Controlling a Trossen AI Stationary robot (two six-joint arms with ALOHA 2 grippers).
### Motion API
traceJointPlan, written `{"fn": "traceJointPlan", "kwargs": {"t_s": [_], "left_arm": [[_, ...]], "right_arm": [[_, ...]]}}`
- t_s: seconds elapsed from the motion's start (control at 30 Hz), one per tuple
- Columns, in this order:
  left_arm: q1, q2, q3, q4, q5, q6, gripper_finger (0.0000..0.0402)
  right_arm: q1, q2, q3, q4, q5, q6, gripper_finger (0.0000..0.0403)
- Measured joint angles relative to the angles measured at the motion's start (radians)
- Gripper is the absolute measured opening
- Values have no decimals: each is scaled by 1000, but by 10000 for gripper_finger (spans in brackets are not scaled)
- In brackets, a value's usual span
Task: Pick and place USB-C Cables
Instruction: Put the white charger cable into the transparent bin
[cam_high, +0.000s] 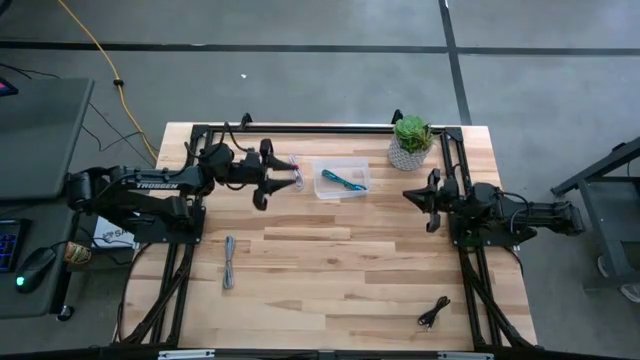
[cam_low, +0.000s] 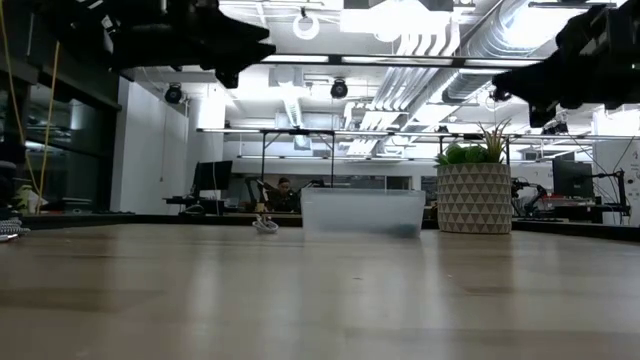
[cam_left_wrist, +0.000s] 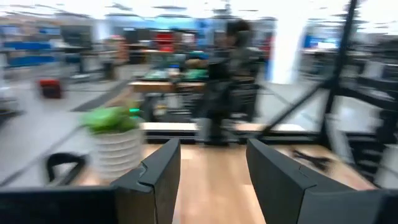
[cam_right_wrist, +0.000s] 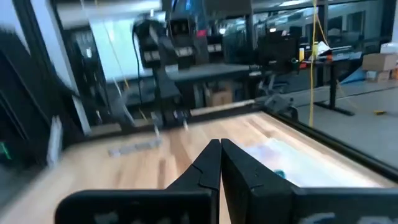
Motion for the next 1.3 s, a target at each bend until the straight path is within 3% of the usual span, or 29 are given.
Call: {"fn": "traceJointPlan", "kwargs": {"t_s": [0.1,0.17,0.27,0.33,0.63,0.7,0.77,0.87,0.97,1.07,1.17,1.3], "left_arm": [[-7,0,0,0,-78,0,163],[-10,0,0,-7,-108,0,163],[-10,0,0,-23,-108,0,163],[-10,0,0,-34,-103,0,163],[-9,0,0,-93,-102,14,163],[-10,0,11,-118,-148,35,163],[-9,9,77,-254,-247,75,163],[5,68,255,-617,-350,183,164],[20,193,444,-913,-366,347,170],[33,338,590,-1179,-462,485,183],[48,451,669,-1329,-538,591,199],[51,555,678,-1349,-592,737,221]], "right_arm": [[0,3,0,63,10,41,0],[-2,3,0,124,76,2,0],[-3,8,0,191,193,5,2],[-3,8,3,181,203,-13,14],[-2,143,64,157,222,29,174],[-3,190,85,129,243,64,204],[-3,243,108,92,256,73,226],[-3,320,140,64,267,61,244],[-3,393,165,63,270,51,249],[-3,446,186,55,270,50,250],[-3,476,202,23,270,50,250],[-3,477,208,-3,270,52,250]]}}
